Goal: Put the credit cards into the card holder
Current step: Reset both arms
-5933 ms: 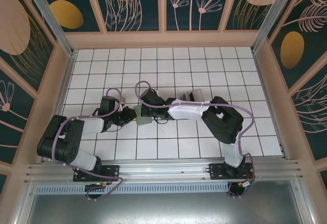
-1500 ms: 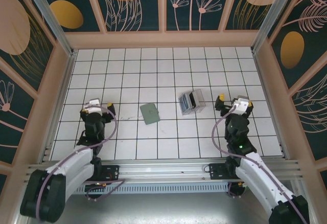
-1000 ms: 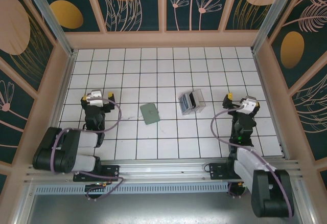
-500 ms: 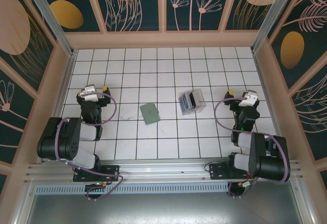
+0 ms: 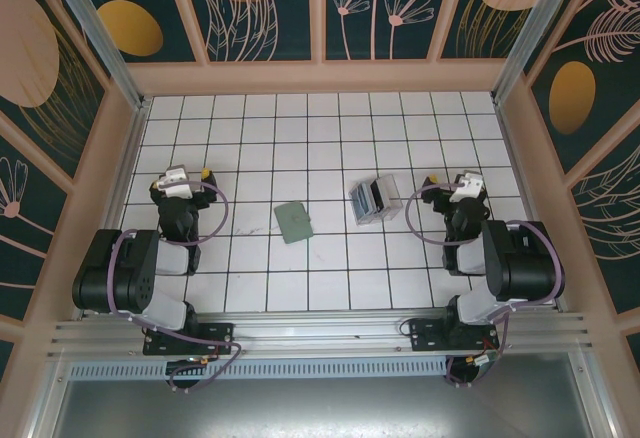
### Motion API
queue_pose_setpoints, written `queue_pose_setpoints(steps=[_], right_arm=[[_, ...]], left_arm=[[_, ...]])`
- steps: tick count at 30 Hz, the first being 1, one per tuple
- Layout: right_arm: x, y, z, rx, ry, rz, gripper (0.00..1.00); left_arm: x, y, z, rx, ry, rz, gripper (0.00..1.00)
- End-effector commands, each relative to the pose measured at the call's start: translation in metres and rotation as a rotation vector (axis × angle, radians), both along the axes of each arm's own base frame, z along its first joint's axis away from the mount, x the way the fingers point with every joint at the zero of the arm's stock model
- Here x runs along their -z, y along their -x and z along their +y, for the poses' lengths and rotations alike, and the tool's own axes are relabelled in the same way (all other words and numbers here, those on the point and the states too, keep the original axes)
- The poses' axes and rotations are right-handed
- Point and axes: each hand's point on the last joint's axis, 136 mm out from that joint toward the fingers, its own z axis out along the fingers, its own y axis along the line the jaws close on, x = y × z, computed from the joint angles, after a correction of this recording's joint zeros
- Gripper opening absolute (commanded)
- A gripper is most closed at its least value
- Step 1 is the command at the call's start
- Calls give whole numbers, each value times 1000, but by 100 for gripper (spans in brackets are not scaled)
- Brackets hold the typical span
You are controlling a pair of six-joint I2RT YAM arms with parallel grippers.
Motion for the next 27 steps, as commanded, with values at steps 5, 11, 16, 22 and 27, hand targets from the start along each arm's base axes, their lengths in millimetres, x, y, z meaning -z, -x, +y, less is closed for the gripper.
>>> queue_pose_setpoints(steps=[5, 11, 16, 22, 27], right_arm=[[-14, -11, -2, -4, 3, -38, 99], [-13, -13, 5, -36, 14, -29, 99], [-14, -13, 5, -36, 13, -30, 99], [-13, -15, 8, -71, 10, -24, 99], [-13, -14, 9, -72, 10, -27, 99]], left_arm=[[-4, -1, 0, 7, 14, -18, 99], [-4, -1, 0, 7, 14, -17, 99], [-3, -1, 0, 7, 13, -15, 99], [-4, -1, 0, 7, 13, -18, 99], [-4, -1, 0, 7, 13, -17, 99]])
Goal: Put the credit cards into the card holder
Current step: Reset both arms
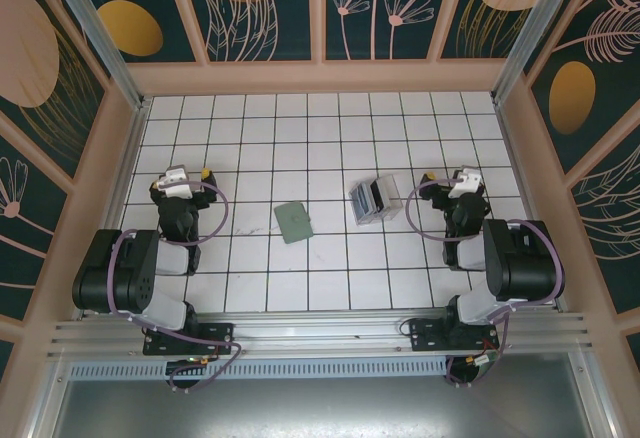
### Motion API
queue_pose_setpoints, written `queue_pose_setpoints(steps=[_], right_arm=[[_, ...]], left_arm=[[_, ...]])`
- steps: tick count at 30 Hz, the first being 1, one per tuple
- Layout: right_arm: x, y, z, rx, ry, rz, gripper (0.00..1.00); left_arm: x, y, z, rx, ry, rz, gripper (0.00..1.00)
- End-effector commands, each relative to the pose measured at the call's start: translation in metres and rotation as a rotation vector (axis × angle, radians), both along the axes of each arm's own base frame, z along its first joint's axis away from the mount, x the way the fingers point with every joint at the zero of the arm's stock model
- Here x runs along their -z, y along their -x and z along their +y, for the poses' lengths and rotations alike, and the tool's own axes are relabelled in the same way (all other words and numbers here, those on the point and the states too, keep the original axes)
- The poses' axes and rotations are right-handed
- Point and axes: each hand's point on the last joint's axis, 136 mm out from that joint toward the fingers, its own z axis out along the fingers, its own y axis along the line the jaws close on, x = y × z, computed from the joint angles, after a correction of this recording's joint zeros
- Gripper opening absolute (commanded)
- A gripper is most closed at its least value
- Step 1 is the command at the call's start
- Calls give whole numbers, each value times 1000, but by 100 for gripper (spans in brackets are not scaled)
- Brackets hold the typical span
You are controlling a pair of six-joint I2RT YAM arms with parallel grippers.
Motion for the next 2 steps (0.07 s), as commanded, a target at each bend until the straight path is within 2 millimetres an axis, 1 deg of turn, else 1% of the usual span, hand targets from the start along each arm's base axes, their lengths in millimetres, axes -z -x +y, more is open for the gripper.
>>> queue_pose_setpoints(steps=[1, 2], right_arm=[[-9, -5, 1, -20, 14, -29, 99], [-9, -5, 1, -19, 14, -31, 99]], left_arm=[[-4, -1, 0, 6, 13, -18, 99], [-4, -1, 0, 7, 14, -19, 99]])
